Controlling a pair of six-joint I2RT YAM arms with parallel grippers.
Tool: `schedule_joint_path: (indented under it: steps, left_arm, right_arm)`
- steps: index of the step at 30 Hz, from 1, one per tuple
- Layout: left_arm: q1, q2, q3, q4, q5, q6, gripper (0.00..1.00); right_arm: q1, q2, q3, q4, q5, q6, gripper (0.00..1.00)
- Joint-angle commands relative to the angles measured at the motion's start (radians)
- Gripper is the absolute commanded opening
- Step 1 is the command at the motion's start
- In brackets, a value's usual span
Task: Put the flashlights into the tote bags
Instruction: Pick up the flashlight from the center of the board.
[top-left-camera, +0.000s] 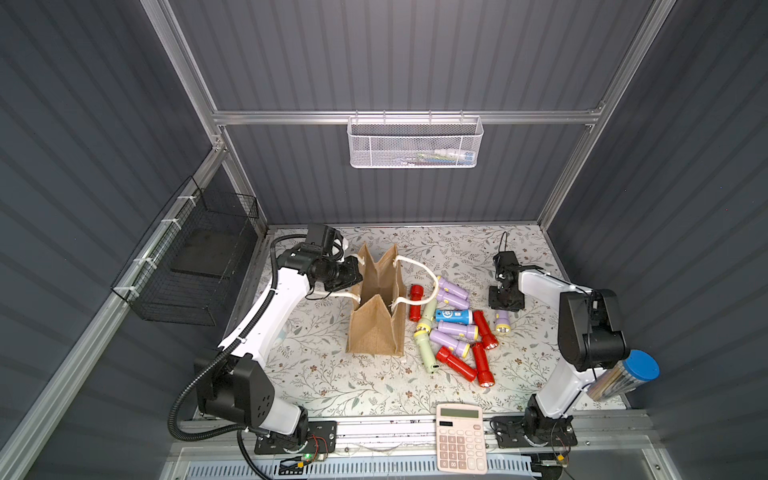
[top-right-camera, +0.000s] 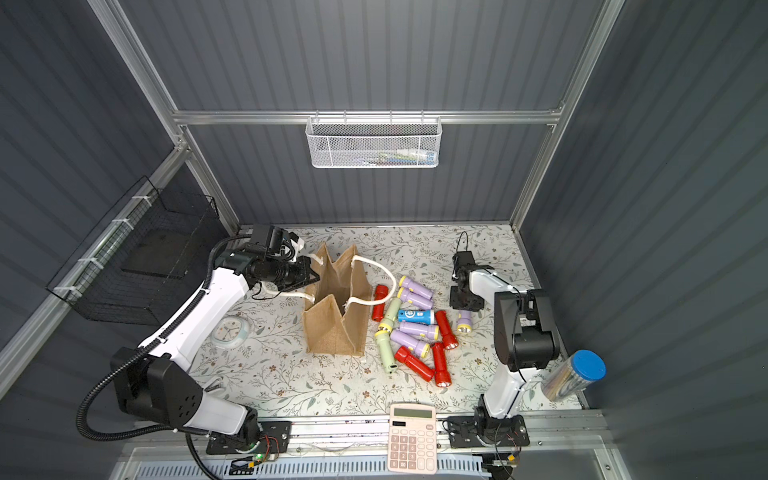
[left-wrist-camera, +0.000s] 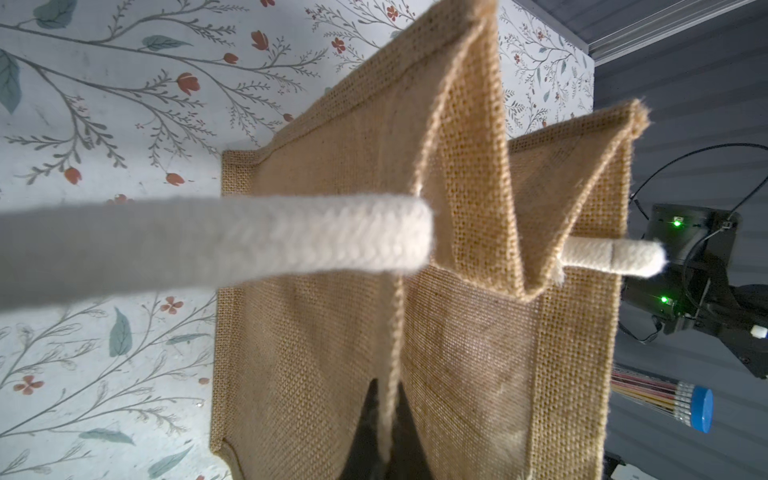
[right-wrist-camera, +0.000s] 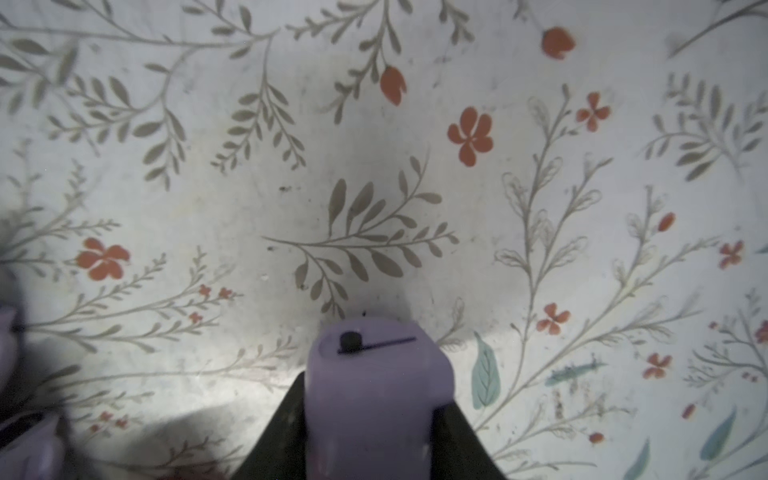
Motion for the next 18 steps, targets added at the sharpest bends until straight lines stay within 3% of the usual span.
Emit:
schedule_joint_path:
  steps: [1,18]
  left_arm:
    - [-0.021,-0.013,0.002,0.027,0.031,-0.02,0.0]
    - [-0.024,-0.13,-0.125,0.092,-0.085,-0.114,0.0]
  right_arm:
    - [0.015,-0.094,0.034,-0.015,-0.045,-0.002,0.21]
    - [0.239,-0.292,0.339,-0.183,-0.125,0.131,0.18]
